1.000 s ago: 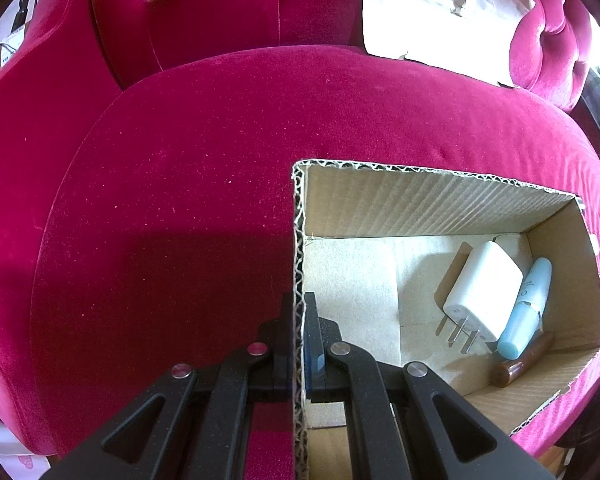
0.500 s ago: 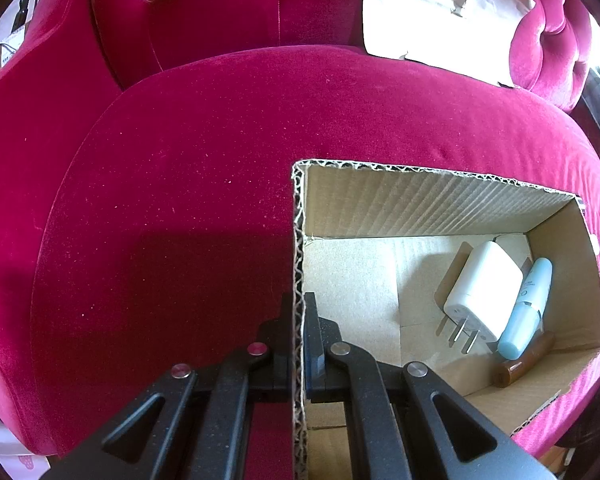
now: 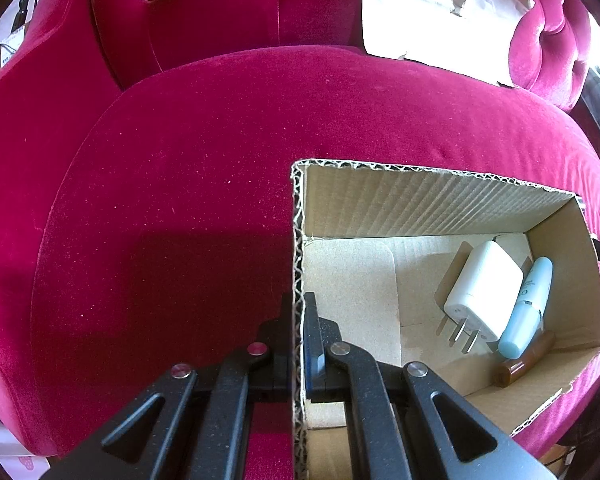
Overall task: Organize rigid objects
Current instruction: 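Move the right gripper to the small white plug charger and grasp it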
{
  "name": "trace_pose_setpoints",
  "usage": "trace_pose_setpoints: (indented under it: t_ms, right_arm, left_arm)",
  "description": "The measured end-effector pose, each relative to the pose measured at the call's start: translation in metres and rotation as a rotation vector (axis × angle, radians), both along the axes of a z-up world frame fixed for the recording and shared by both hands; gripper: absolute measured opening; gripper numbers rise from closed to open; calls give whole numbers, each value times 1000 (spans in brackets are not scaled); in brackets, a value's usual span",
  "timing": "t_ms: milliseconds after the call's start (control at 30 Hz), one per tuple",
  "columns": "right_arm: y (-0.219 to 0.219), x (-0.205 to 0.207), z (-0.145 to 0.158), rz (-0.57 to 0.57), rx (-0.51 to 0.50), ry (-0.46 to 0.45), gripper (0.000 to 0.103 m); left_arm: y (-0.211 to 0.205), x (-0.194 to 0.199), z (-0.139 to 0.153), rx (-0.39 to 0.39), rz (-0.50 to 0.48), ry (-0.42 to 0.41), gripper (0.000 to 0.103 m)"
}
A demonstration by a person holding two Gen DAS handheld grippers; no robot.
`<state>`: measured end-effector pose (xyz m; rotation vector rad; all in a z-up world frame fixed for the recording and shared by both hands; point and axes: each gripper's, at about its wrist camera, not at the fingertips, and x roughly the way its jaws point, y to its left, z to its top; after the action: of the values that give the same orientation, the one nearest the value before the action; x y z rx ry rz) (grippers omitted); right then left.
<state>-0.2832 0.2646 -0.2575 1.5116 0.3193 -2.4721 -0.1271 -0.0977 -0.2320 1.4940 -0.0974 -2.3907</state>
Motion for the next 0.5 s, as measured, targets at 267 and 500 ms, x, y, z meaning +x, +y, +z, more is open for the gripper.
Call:
trace_pose_setpoints:
  t_ms: [267,500]
  right_arm:
    - [4,-8,-10,-19,-7,-12,103]
    - [2,-7,-11,-16,-10,-19,83]
  left_arm:
    - [4,-3,0,1,0,0,2]
    - [4,-2,1,-1,2,1,2]
